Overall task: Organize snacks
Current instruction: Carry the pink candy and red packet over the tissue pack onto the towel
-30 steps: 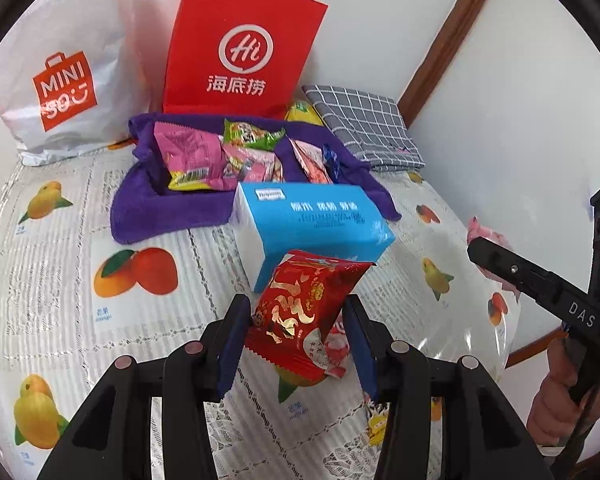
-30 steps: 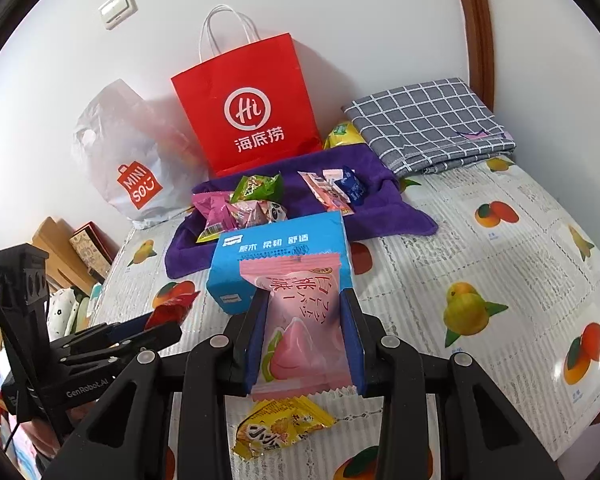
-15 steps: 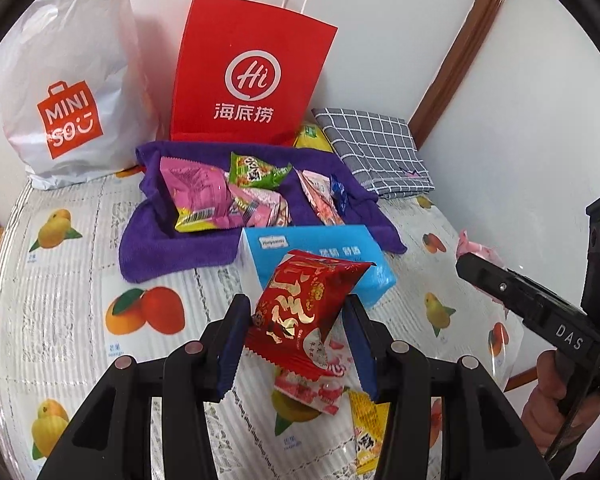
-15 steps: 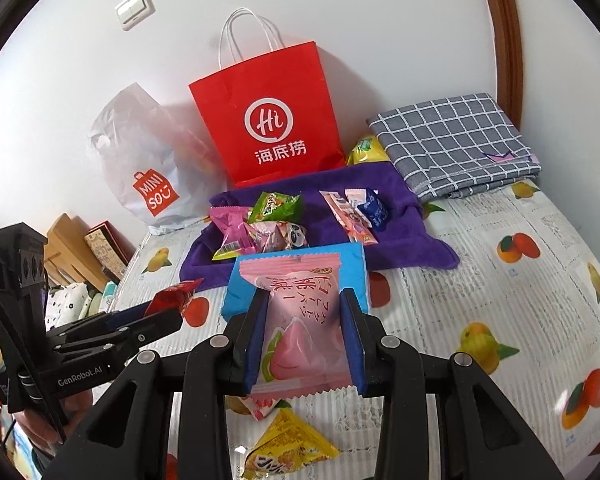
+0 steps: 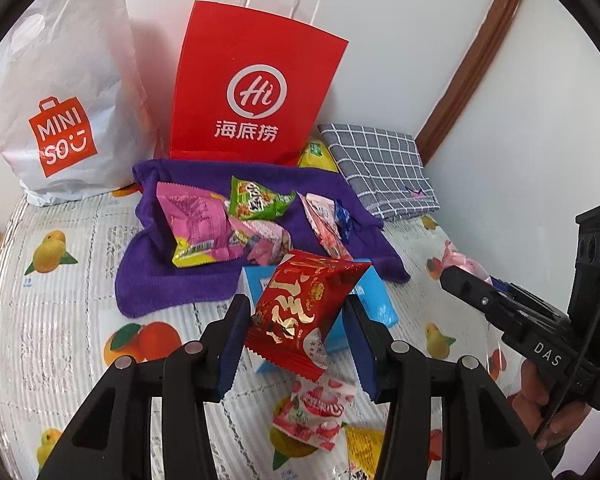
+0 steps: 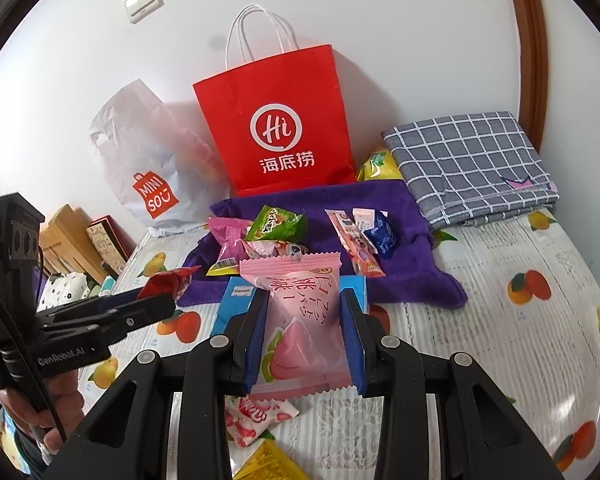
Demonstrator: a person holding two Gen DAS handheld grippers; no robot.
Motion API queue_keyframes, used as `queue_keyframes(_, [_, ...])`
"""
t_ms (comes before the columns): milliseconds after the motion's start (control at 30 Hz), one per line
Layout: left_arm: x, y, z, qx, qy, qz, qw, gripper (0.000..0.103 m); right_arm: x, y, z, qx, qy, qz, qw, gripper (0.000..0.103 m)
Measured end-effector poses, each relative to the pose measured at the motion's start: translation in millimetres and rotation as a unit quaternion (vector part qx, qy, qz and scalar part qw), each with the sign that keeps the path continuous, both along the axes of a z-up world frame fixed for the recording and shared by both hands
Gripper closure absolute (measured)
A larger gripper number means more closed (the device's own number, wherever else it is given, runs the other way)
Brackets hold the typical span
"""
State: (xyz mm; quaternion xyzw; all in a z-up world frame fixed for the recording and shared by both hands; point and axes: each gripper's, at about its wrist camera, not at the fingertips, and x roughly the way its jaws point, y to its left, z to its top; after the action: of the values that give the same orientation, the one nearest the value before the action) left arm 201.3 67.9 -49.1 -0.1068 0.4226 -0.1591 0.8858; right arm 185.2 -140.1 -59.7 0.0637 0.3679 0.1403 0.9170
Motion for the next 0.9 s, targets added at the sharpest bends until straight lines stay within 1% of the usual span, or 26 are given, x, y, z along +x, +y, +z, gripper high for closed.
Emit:
queue_keyframes(367, [26.2, 6.7, 4.6, 0.012, -0.001, 0.031, 0.9995, 0.057, 35.8, 4.5, 3.8, -0.007, -0.005, 0.02, 1.0, 0.068])
queue_keyframes(600, [43.6, 6.6, 6.7, 0.017, 0.0, 0.041, 0.999, 0.057, 60.8, 8.4, 10.1, -0.006, -0.007, 0.034, 0.999, 0.068])
queue_keyframes(767, [58.9, 6.9, 3.5, 0.034, 0.009, 0.051, 0.9981, 0.057, 81.2, 10.2, 18.5, -0.025, -0.02, 0.043, 0.999, 0.068])
queue_keyframes(900, [69.9, 10.5, -0.6, 0.039, 0.01, 0.055, 0.9977, 0.057, 96.2, 13.1, 16.8, -0.034, -0.026, 0.051, 0.998, 0.068])
